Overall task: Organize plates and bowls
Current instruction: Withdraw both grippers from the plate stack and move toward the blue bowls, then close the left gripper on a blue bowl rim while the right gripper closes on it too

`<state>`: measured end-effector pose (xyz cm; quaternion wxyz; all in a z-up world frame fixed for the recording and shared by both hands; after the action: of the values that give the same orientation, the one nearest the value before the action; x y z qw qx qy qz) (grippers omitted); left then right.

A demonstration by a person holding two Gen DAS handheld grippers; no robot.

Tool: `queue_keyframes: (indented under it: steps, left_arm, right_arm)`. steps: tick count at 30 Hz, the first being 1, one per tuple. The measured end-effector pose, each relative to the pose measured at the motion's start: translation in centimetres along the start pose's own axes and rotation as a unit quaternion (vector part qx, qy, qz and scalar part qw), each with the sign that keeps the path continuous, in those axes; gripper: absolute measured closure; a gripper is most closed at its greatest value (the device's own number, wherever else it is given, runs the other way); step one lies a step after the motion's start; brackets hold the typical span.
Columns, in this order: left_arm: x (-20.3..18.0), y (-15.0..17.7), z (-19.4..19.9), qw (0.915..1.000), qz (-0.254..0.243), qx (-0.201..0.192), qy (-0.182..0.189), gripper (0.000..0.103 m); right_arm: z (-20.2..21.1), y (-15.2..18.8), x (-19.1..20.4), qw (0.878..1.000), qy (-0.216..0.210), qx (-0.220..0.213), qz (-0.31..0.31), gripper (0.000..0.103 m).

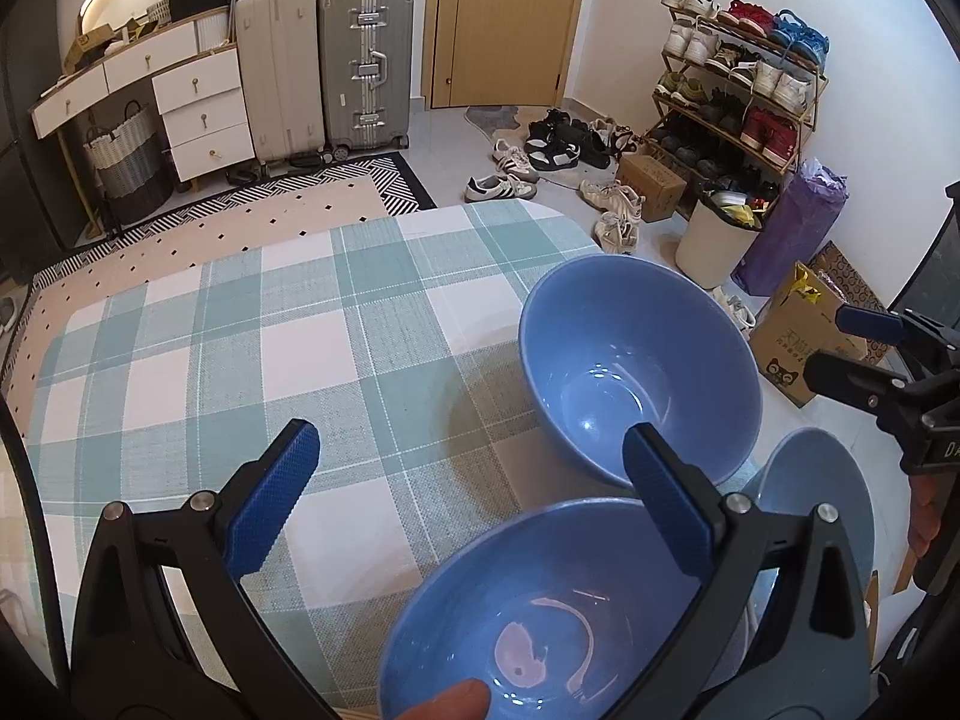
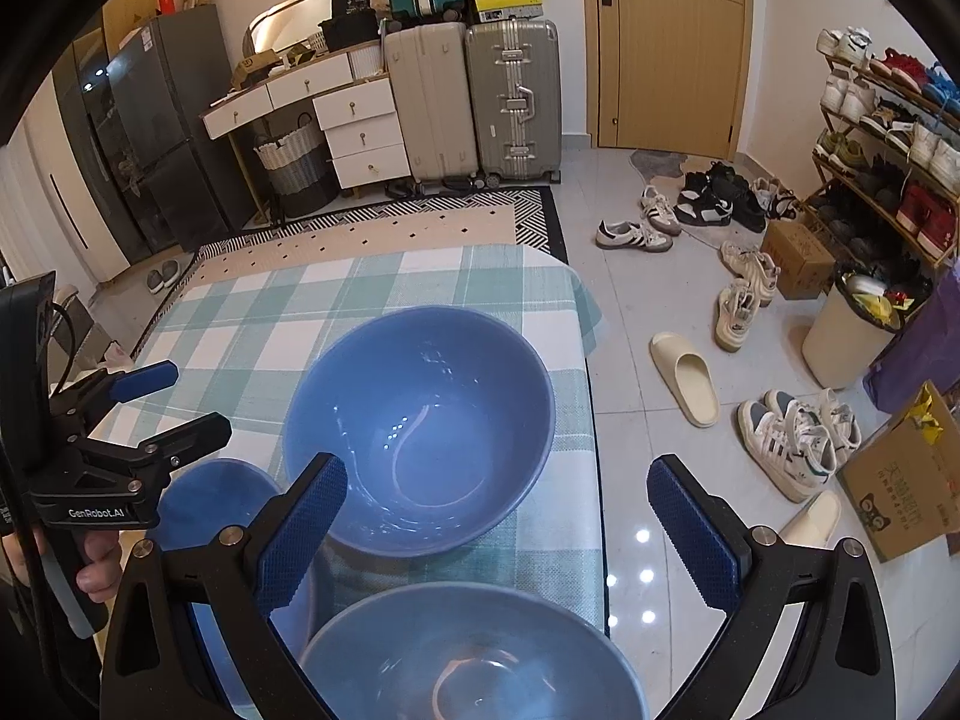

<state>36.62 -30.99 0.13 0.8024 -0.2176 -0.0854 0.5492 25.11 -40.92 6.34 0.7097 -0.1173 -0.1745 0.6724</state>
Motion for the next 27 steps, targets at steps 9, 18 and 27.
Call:
queue_keyframes:
  steps: [9, 18, 27]
  left_arm:
    - [-0.6, -0.7, -2.3, 0.9998, -0.002, 0.019, 0.003, 0.002]
    - [-0.8, -1.2, -4.3, 0.9992, 0.005, 0.038, 0.006, 0.004]
    - [-1.1, -1.5, -5.8, 0.9985, 0.004, 0.053, 0.016, 0.02]
  right_arm:
    - [-2.5, -0.2, -0.9, 1.0, 0.001, 0.023, -0.007, 0.001]
    - [-5.1, -0.3, -1.8, 0.999, 0.001, 0.048, -0.013, 0.001]
    - [-6.4, -0.5, -1.8, 0.998, -0.012, 0.057, -0.009, 0.002]
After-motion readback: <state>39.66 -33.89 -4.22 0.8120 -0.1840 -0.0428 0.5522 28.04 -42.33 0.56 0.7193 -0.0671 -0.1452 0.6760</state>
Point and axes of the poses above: each gripper's, at about its wrist camera, not at the fingertips, and z roughly against the way its jaws point, x to its left, y to its underside, the point moved 8 cm from there along -z, roughly the way its jaws point, and after that the axes turned 13 degrees about x, right-handed, at the moved point
